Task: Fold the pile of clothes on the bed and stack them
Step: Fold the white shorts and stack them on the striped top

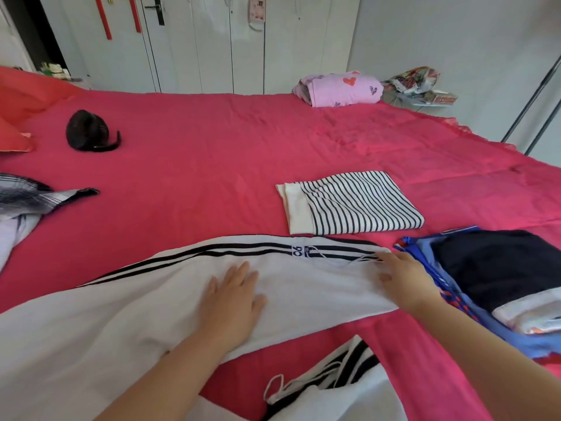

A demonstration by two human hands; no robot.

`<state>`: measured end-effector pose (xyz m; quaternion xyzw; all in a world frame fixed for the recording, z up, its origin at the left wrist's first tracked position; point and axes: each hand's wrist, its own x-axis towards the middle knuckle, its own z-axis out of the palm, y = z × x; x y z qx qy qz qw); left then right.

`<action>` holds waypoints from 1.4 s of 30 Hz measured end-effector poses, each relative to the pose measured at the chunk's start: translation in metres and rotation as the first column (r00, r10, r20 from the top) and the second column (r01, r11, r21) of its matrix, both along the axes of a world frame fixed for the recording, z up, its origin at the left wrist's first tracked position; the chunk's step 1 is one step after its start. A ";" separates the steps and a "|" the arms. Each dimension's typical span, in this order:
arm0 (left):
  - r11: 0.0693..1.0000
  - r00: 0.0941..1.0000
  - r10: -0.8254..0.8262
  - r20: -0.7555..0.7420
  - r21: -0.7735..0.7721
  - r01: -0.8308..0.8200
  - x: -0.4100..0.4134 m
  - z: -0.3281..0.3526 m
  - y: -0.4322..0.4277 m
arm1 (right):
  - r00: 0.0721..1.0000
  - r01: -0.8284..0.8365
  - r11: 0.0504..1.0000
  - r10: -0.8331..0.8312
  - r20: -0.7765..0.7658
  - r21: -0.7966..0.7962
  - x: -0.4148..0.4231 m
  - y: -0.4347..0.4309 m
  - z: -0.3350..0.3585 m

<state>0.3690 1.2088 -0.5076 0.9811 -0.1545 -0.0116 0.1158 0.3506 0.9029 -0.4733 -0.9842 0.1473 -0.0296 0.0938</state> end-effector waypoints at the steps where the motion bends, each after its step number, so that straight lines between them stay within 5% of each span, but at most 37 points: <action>1: 0.998 0.999 -0.024 0.038 -0.052 0.026 -0.003 0.005 -0.002 | 0.997 -0.044 0.999 0.043 0.066 0.005 -0.005 0.008 0.005; 4: 0.968 0.988 -0.124 0.090 -0.209 0.140 -0.025 0.020 -0.005 | 0.925 -0.330 0.938 0.301 0.230 0.101 -0.032 0.043 0.020; 6: 0.949 0.982 -0.171 0.079 -0.255 0.186 -0.050 0.026 -0.002 | 0.892 -0.448 0.848 0.401 0.210 0.283 -0.058 0.067 0.028; 8: 0.943 0.976 -0.214 0.046 -0.253 0.218 -0.075 0.031 0.006 | 0.864 -0.487 0.787 0.498 0.075 0.378 -0.083 0.081 0.031; 12: 0.969 0.973 -0.222 -0.055 -0.126 0.214 -0.117 0.035 0.029 | 0.759 -0.585 0.793 0.609 -0.231 0.169 -0.116 0.081 0.034; 15: 0.985 0.980 -0.157 -0.119 -0.094 0.147 -0.134 0.041 0.047 | 0.819 -0.541 0.840 0.538 -0.199 0.043 -0.132 0.074 0.048; 19: 0.955 0.990 -0.104 -0.093 -0.287 0.073 -0.143 0.056 0.055 | 0.931 -0.361 0.933 0.361 -0.052 0.014 -0.144 0.062 0.081; 23: 0.786 0.988 0.154 0.023 -0.609 -0.108 -0.137 0.077 0.053 | 0.979 -0.190 0.981 0.192 0.067 -0.037 -0.141 0.053 0.120; 25: 0.725 0.961 0.276 0.019 -0.661 -0.195 -0.127 0.085 0.049 | 0.973 -0.118 0.987 0.093 0.212 0.108 -0.135 0.048 0.135; 27: 0.740 0.939 0.342 -0.019 -0.611 -0.282 -0.121 0.088 0.042 | 0.976 -0.095 0.968 0.045 0.212 0.234 -0.131 0.049 0.137; 29: 0.790 0.942 0.333 -0.038 -0.535 -0.300 -0.123 0.085 0.035 | 0.991 -0.103 0.980 0.085 0.108 0.170 -0.134 0.054 0.121; 33: 0.901 0.969 0.210 0.133 -0.412 -0.139 -0.151 0.061 0.034 | 0.989 -0.105 0.961 0.075 0.125 0.255 -0.164 0.055 0.062; 36: 0.945 0.995 0.084 0.058 -0.322 -0.061 -0.175 0.034 0.038 | 0.982 -0.172 0.920 0.188 -0.012 0.353 -0.183 0.052 0.025; 42: 0.999 1.000 -0.010 -0.028 -0.049 0.008 -0.186 0.011 0.027 | 0.996 -0.057 0.992 0.064 -0.062 0.113 -0.169 0.075 0.000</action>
